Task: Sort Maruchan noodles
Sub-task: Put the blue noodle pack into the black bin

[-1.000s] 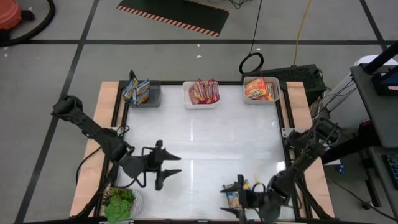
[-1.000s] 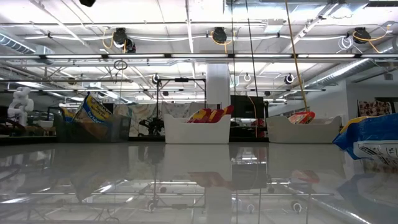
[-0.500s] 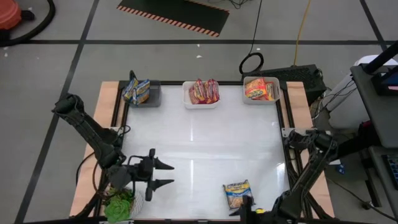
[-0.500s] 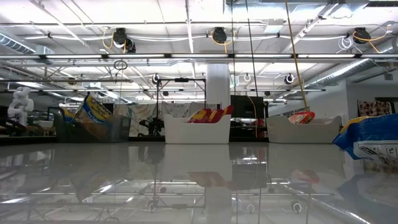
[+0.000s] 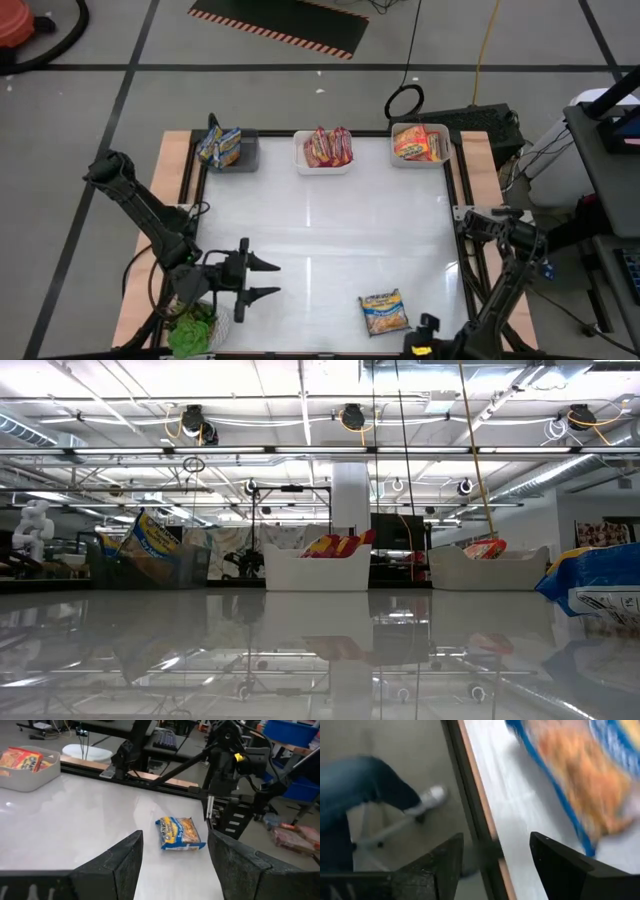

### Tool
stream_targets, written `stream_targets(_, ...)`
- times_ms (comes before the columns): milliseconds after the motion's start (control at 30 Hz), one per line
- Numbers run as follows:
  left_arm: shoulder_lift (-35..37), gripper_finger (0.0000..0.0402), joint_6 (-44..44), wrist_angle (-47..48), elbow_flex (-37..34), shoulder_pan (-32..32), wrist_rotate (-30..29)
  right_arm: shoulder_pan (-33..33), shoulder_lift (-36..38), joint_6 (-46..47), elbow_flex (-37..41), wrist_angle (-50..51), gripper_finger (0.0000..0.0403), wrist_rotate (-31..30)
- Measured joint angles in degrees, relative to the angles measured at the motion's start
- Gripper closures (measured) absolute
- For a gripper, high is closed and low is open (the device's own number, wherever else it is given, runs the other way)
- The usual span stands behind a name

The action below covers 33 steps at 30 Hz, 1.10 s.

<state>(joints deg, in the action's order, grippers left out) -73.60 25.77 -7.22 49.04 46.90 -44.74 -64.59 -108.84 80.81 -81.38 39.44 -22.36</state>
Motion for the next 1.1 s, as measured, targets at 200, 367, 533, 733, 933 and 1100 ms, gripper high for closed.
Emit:
stream_targets(200,0.01,0.0174,-1.68,0.04,0.00,-0.05,-0.38,-1.61,0.04,1.74,0.00,5.73,0.0189,1.79)
stream_targets(367,0.02,0.0174,-4.11,0.06,0.00,-0.98,-0.41,-1.90,0.04,4.71,0.00,15.52,0.0189,3.13)
stream_targets(533,0.02,0.0174,-7.86,0.15,0.00,-2.93,-0.41,-0.86,0.07,2.45,0.61,19.73,0.0189,3.13)
stream_targets(733,0.17,0.0174,-13.05,0.09,0.00,-5.88,-0.41,3.49,0.11,-4.66,5.79,13.65,0.0189,9.87)
stream_targets(933,0.19,0.0174,-15.31,0.10,0.00,-9.07,-0.22,6.67,0.46,-7.10,9.69,11.46,0.0189,10.52)
stream_targets(1100,0.19,0.0174,-12.66,0.15,0.00,-11.47,3.41,9.06,0.36,-9.88,10.69,11.85,0.0189,8.84)
